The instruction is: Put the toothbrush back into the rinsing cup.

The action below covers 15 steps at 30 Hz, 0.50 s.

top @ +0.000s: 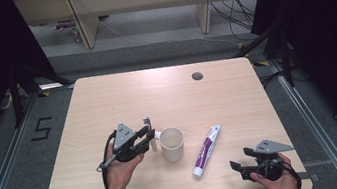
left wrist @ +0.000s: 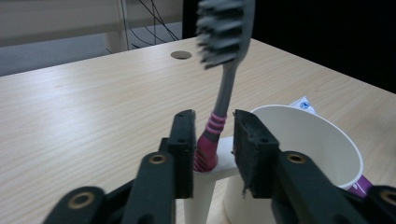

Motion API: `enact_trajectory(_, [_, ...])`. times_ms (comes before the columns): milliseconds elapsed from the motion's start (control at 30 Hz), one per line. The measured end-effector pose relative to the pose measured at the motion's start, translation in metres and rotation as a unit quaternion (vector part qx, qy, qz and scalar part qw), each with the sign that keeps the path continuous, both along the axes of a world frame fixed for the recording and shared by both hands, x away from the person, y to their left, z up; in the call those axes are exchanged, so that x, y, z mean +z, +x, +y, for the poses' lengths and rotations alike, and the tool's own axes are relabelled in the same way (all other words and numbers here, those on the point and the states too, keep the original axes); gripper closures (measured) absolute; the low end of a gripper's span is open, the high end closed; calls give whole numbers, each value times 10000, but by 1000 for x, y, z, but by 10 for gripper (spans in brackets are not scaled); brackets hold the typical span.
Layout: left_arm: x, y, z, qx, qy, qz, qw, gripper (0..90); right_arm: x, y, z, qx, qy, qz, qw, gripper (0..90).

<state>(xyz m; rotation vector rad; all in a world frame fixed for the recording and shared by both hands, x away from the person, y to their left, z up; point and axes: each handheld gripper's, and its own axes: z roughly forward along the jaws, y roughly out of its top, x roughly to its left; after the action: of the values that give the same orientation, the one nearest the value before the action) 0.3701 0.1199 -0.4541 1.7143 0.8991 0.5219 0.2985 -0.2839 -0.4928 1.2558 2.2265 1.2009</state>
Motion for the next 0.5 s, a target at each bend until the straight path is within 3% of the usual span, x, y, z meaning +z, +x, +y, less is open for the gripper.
enact_trajectory(233, [9,-4,6,267,-194,36,9994,415,0,0,1,2,9,12,10000,262])
enact_trajectory(500, [17,-19,13,146,-53,207,9997,347,0,0,0,-2,5,23,10000,263])
